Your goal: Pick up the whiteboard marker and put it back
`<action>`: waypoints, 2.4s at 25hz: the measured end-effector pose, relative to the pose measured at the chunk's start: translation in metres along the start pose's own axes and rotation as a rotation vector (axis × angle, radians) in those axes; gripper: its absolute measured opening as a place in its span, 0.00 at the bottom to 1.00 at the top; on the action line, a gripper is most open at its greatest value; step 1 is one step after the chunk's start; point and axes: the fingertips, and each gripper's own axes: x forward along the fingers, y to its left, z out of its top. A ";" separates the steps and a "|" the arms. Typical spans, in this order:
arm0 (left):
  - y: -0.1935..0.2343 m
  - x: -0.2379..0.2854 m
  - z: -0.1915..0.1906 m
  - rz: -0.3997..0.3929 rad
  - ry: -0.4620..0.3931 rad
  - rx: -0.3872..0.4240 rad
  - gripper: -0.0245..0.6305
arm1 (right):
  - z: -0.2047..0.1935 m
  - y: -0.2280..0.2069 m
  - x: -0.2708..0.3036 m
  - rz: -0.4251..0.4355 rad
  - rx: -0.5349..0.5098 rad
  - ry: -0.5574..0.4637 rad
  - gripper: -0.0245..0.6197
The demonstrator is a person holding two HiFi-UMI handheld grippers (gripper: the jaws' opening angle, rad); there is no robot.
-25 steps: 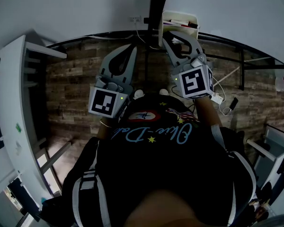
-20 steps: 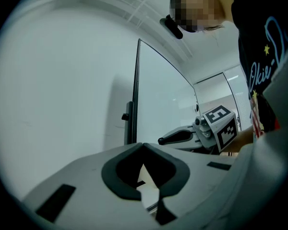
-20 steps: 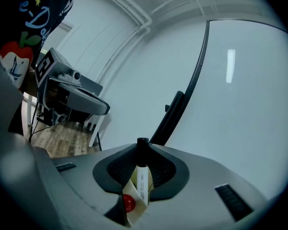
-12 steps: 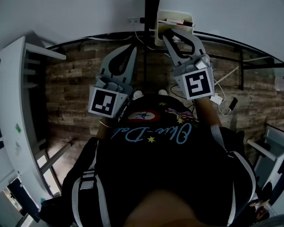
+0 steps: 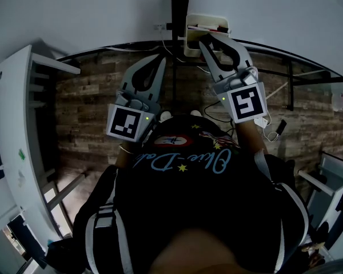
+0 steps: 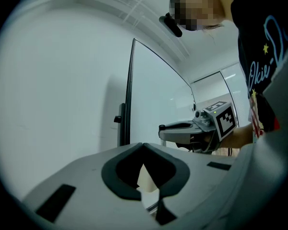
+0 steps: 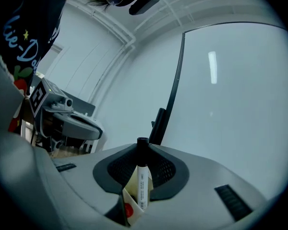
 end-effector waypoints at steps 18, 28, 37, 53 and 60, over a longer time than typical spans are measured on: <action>-0.012 0.011 0.009 -0.025 -0.003 0.032 0.04 | 0.028 -0.019 -0.020 -0.015 0.035 -0.111 0.15; -0.013 0.014 0.008 -0.034 -0.002 0.034 0.04 | 0.036 -0.023 -0.027 -0.028 0.049 -0.141 0.15; -0.019 0.019 0.011 -0.059 -0.004 0.030 0.04 | 0.035 -0.020 -0.029 -0.017 0.054 -0.129 0.15; -0.018 0.020 0.008 -0.060 0.002 0.025 0.04 | 0.034 -0.020 -0.027 -0.012 0.061 -0.131 0.15; -0.019 0.021 0.007 -0.062 0.012 0.028 0.04 | 0.035 -0.021 -0.028 -0.013 0.056 -0.132 0.15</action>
